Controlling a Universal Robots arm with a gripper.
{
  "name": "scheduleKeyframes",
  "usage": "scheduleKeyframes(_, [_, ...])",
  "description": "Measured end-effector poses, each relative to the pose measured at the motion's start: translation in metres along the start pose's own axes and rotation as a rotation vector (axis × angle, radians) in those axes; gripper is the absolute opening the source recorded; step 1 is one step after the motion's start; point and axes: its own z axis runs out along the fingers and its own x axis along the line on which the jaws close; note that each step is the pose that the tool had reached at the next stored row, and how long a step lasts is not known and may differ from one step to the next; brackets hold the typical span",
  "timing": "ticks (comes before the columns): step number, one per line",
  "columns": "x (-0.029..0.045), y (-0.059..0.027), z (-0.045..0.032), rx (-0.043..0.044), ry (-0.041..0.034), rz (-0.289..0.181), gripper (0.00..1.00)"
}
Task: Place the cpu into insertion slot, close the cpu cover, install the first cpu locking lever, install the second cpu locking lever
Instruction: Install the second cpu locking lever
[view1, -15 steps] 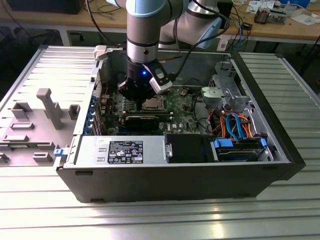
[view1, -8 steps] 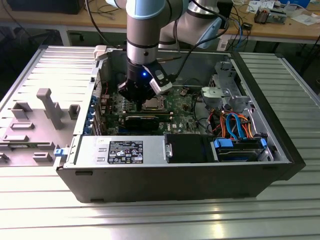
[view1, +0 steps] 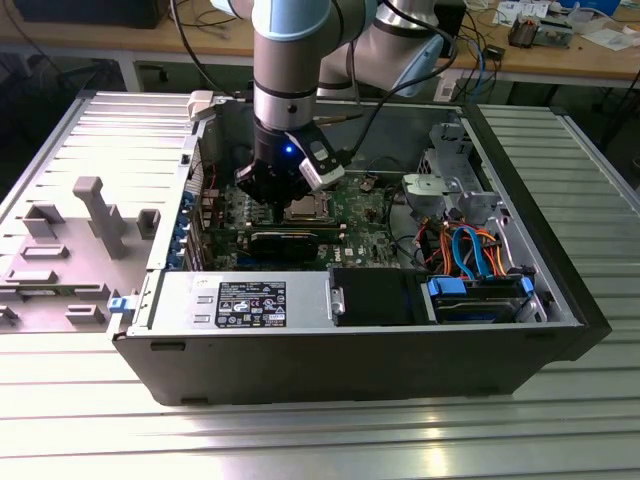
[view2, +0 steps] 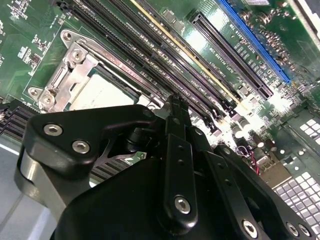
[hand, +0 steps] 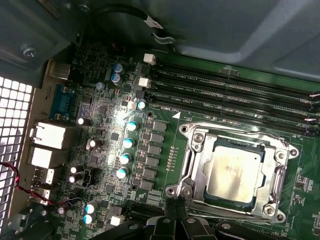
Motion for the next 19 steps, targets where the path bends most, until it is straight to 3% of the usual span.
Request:
scheduleKeyframes(12, [-0.0002,0.0000,0.0031,-0.0077,-0.0017,0.000,0.11])
scheduleKeyframes(19, [-0.0002,0.0000,0.0042,-0.0168,-0.0037,-0.001,0.11])
